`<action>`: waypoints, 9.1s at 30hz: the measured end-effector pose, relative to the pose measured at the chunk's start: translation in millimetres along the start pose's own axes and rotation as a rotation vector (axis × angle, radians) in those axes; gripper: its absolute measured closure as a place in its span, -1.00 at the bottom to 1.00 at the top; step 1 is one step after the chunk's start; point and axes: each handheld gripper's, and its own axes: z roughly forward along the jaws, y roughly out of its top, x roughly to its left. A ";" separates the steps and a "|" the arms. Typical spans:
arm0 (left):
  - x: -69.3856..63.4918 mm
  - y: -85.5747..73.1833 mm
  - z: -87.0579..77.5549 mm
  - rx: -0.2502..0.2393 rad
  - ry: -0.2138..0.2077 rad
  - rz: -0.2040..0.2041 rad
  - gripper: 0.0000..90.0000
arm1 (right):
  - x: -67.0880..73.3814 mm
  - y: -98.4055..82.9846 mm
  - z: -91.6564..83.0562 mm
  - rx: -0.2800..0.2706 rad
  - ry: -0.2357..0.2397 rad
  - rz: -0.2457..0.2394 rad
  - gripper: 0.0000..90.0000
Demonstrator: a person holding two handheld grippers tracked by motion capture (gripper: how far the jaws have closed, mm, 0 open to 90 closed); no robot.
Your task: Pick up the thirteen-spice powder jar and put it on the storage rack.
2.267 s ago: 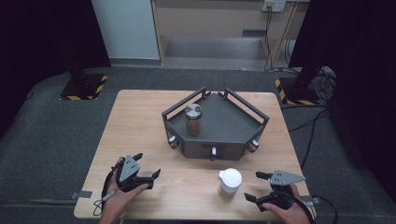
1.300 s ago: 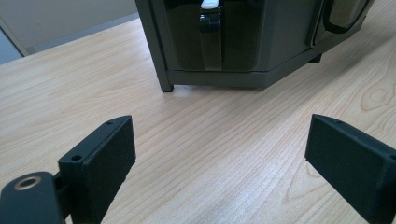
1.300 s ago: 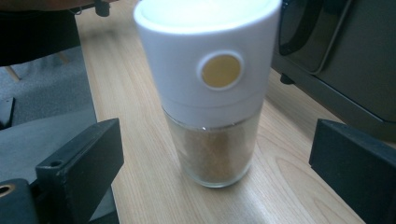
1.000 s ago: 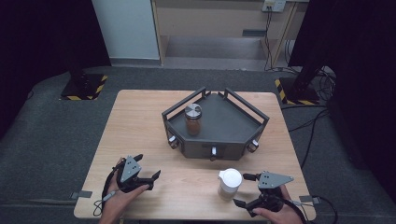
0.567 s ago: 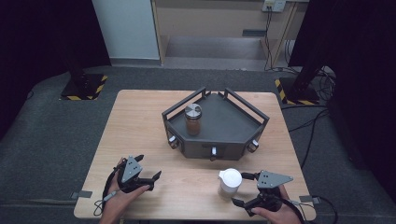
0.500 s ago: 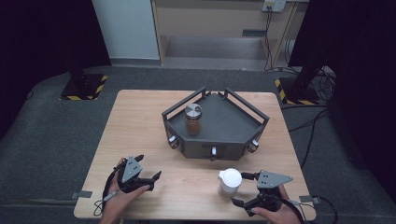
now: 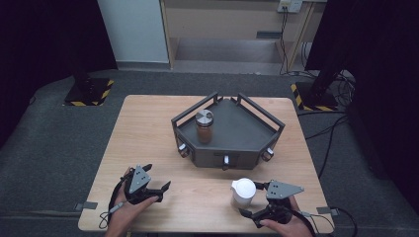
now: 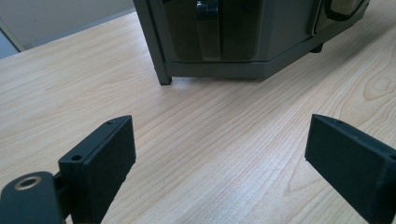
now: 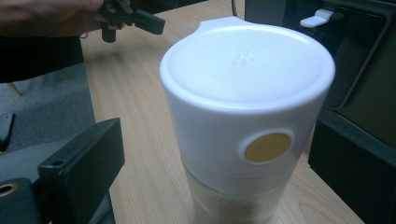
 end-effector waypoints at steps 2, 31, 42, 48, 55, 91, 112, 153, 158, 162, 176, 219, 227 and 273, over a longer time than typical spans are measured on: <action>-0.2 0.1 0.1 0.001 0.000 0.002 -0.83 | 1.3 0.1 1.2 -0.001 -0.009 -0.002 -0.88; 0.7 -1.7 0.1 0.008 0.002 0.002 -0.83 | 9.5 -1.4 7.2 -0.033 -0.073 -0.014 -0.35; 0.6 -1.4 1.4 0.011 -0.009 0.009 -0.83 | 12.7 -0.7 7.3 -0.032 -0.084 -0.028 -0.33; 1.0 -1.7 1.3 0.010 -0.011 0.009 -0.83 | 11.7 -1.2 5.6 -0.042 -0.078 -0.019 -0.31; 1.6 -1.7 0.9 0.008 -0.011 0.013 -0.83 | 12.4 -0.7 4.0 -0.044 -0.082 -0.017 -0.31; 5.9 -2.9 0.7 0.007 -0.019 0.011 -0.83 | 10.0 9.6 -24.3 -0.035 -0.157 0.004 -0.31; 6.6 -1.7 0.0 0.018 -0.026 0.017 -0.83 | 5.9 37.3 -45.8 -0.033 -0.172 -0.006 -0.31; 9.4 -3.6 -2.2 0.014 -0.021 0.002 -0.85 | 3.5 107.8 -54.2 -0.041 -0.137 -0.052 -0.31; 10.4 -4.1 -2.9 0.011 -0.019 -0.002 -0.86 | 1.6 118.1 -55.0 -0.055 -0.142 -0.049 -0.31; 11.5 -4.7 -3.2 0.014 -0.019 -0.005 -0.86 | 1.5 125.3 -55.6 -0.057 -0.145 -0.054 -0.31; 11.9 -4.3 -3.6 0.017 -0.015 -0.011 -0.91 | -2.1 146.4 -59.0 -0.069 -0.160 -0.061 -0.31; 16.8 -6.4 -1.1 0.031 -0.016 -0.004 -0.91 | -56.4 180.3 -12.3 -0.105 -0.302 -0.012 -0.31; 17.1 -7.3 -0.4 0.033 -0.019 -0.003 -0.91 | -61.2 168.1 0.4 -0.115 -0.319 0.018 -0.31; 15.9 -5.2 0.6 0.030 -0.028 0.012 -0.90 | -73.4 136.4 20.8 -0.088 -0.324 0.035 -0.33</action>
